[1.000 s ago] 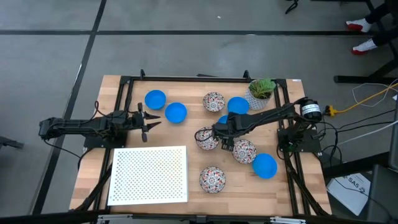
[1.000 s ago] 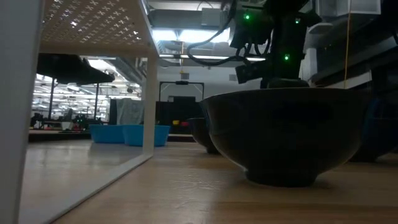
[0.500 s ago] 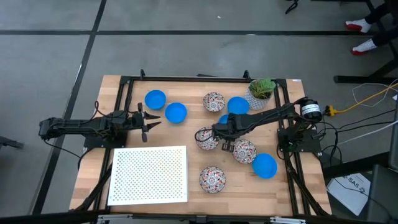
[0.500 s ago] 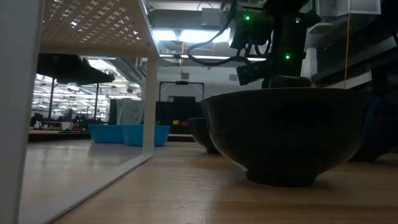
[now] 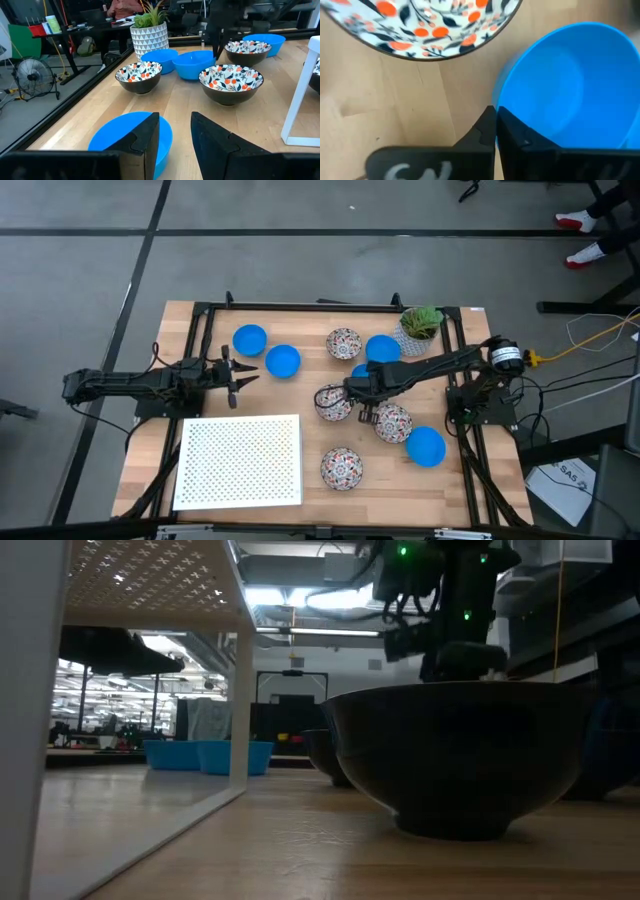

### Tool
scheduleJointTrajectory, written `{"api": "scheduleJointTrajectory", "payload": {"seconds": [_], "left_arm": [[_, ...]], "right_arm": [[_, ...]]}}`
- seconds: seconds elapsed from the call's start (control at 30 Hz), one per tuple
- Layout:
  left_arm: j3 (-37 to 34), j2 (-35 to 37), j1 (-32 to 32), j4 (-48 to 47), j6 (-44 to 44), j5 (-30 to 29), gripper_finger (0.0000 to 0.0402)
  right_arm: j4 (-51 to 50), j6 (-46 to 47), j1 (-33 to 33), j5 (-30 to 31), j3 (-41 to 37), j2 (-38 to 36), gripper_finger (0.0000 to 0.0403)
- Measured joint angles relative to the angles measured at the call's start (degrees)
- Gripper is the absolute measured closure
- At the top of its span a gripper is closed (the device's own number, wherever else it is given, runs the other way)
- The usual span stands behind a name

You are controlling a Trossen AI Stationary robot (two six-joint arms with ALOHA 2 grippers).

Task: Pick & Place Mini bowls
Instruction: Put the blue bowl on the shelf

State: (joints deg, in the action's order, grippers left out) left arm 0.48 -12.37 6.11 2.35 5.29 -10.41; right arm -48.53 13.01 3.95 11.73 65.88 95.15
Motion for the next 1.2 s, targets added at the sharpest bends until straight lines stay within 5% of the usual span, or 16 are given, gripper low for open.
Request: {"api": "scheduleJointTrajectory", "payload": {"seconds": [0.8,1.2], "left_arm": [[0.00,0.00,0.01,0.00,0.01,0.00,0.0293],[-0.01,0.00,0.01,0.00,0.01,0.00,0.0290]], "right_arm": [[1.76,-0.64,2.45,2.22,0.44,-15.05,0.0402],[6.85,-3.02,10.99,14.13,10.80,-14.90,0.0402]]}}
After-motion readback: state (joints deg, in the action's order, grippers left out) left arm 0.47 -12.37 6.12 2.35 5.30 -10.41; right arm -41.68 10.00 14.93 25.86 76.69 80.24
